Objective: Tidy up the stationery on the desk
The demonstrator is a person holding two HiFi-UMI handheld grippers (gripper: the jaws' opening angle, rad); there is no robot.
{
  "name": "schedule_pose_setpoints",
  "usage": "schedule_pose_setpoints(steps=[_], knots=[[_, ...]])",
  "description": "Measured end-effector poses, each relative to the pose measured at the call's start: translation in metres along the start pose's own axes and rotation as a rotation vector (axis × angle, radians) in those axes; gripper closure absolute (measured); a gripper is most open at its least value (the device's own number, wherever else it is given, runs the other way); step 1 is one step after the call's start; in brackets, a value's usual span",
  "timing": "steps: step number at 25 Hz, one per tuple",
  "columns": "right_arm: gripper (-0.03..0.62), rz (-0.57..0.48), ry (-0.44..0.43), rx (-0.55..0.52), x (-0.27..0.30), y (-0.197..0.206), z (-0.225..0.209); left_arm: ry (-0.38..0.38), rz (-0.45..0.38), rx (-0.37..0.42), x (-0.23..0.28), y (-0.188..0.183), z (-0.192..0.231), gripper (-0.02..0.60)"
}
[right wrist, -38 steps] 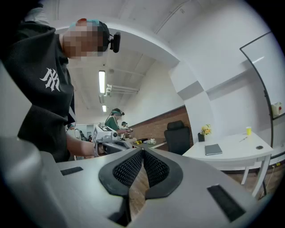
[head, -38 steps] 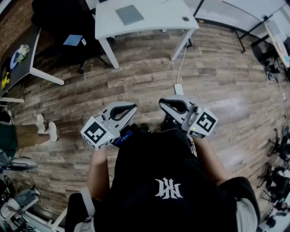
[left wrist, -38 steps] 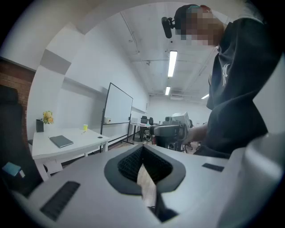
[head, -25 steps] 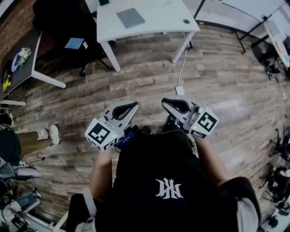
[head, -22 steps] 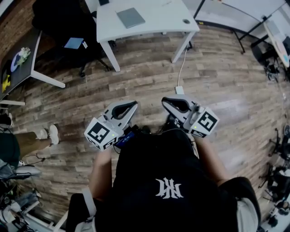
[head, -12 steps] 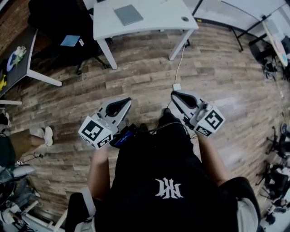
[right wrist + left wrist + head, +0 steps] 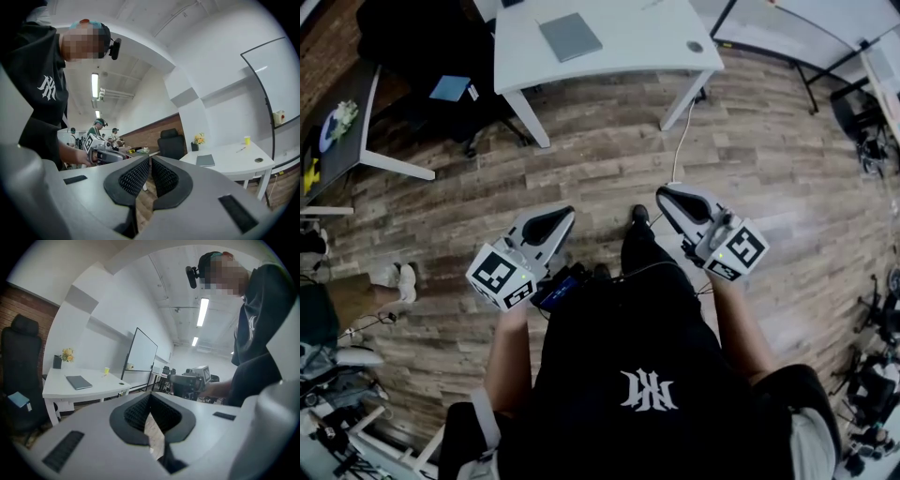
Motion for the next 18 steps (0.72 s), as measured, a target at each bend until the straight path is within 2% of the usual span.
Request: schedule_pose_setpoints(steps=[8, 13, 18], knots=[[0.554, -0.029, -0.077, 0.001, 0.024, -0.012, -0.097, -0.09, 0.024, 0.004, 0.064, -0.038, 0.038, 0.58], [0.554, -0.035, -0.146, 0.0, 0.027, -0.028, -0.162, -0.14, 0.064, -0.033, 0.113, -0.052, 0.059, 0.58], [0.554, -0.046, -0.19, -0.006, 0.028, -0.038, -0.219, -0.195, 0.05, -0.023, 0.151, -0.075, 0.071, 0.58]])
Point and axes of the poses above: the fingertips, and each gripper's own axes: x forward along the fingers, z to its left, y out of its underside, the point moved 9 cm from there along -x, backward along the fingers, and after that the axes turned 6 degrees about -x, right-handed, at the moved point
